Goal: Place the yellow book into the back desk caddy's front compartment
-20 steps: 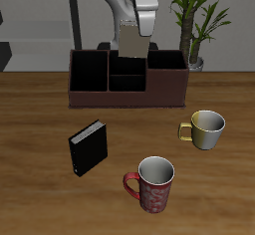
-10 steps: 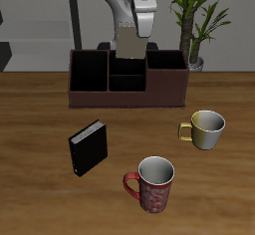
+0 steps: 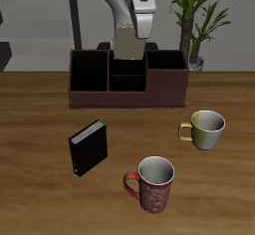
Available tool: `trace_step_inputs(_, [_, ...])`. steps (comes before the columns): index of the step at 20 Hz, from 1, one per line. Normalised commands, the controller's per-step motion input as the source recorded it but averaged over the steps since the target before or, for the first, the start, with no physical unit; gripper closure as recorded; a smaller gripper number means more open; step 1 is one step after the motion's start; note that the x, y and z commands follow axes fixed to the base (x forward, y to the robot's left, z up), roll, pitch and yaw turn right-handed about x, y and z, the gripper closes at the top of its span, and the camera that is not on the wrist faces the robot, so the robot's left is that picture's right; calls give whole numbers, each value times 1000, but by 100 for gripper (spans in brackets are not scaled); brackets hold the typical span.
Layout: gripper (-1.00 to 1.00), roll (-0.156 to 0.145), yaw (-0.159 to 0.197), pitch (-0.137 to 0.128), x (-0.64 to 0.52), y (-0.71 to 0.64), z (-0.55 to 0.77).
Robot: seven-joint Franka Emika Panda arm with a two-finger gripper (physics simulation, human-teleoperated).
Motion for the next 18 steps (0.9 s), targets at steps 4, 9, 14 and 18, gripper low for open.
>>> trace_step_inputs(4, [100,-12,-22,-12,20,-25,66])
trace_step_inputs(9, [100,12,-45,-20,20,33,-5])
trace_step_inputs(14, [100,22,5,1,-2,82,-26])
trace_step_inputs(18, [100,13,-6,-1,22,49,-22])
